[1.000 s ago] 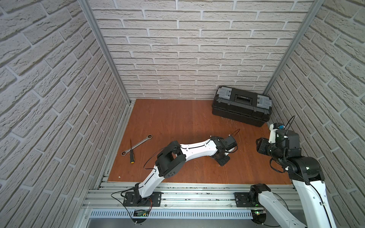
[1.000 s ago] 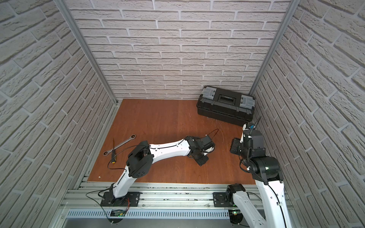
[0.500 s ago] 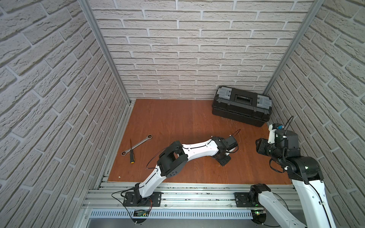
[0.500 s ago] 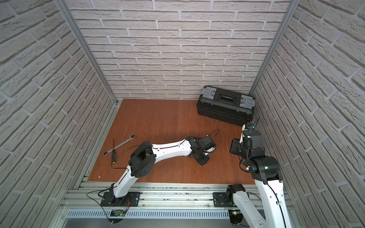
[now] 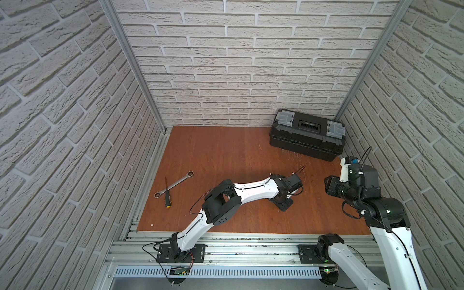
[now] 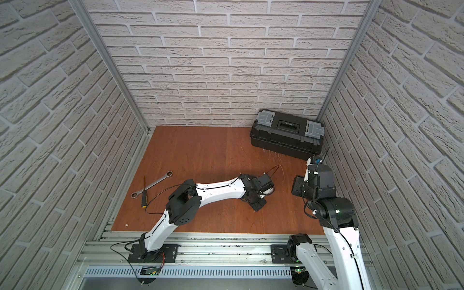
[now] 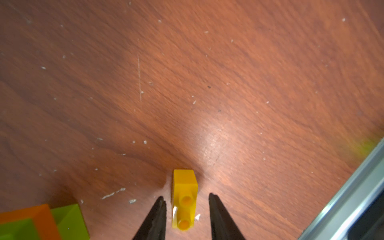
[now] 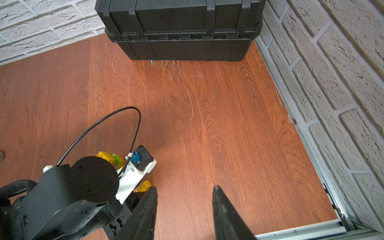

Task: Assemble a carrot with lego
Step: Pick up the lego brick from the center of the board.

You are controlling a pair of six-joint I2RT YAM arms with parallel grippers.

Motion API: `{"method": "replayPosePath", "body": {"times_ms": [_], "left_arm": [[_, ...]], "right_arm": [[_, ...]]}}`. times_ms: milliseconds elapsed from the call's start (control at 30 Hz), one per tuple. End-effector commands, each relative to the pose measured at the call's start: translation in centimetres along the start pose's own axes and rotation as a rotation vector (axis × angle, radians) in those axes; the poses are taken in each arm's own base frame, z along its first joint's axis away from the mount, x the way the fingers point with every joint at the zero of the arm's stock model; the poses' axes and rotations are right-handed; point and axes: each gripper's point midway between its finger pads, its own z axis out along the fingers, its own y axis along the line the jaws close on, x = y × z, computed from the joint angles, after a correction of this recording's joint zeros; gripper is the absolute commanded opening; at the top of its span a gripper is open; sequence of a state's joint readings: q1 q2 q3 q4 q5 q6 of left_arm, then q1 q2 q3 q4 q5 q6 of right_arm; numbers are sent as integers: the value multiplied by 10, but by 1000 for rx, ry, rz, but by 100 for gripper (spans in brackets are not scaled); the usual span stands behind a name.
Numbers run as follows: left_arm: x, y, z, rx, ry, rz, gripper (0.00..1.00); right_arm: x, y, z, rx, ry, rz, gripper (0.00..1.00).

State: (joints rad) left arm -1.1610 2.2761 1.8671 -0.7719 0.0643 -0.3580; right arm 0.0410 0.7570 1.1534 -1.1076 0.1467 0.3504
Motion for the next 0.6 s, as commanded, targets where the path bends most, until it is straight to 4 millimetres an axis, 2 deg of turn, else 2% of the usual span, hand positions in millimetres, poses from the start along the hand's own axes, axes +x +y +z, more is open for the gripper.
{"method": "replayPosePath", "body": {"times_ms": [0,133,333,567], "left_arm": [[-1,2,5,-16,9,-5,34],[1,4,8,-17,19,-11,30],[1,8,10,-21,29,-31,15],[0,12,12,-26,24,-62,11]], "right_arm": [[-7,2,-1,-10,-26,-6,45],[-9,2,-1,-8,-26,-8,45],[-9,2,-1,-10,-28,-10,45],[-6,0,1,2,-26,-8,45]]}}
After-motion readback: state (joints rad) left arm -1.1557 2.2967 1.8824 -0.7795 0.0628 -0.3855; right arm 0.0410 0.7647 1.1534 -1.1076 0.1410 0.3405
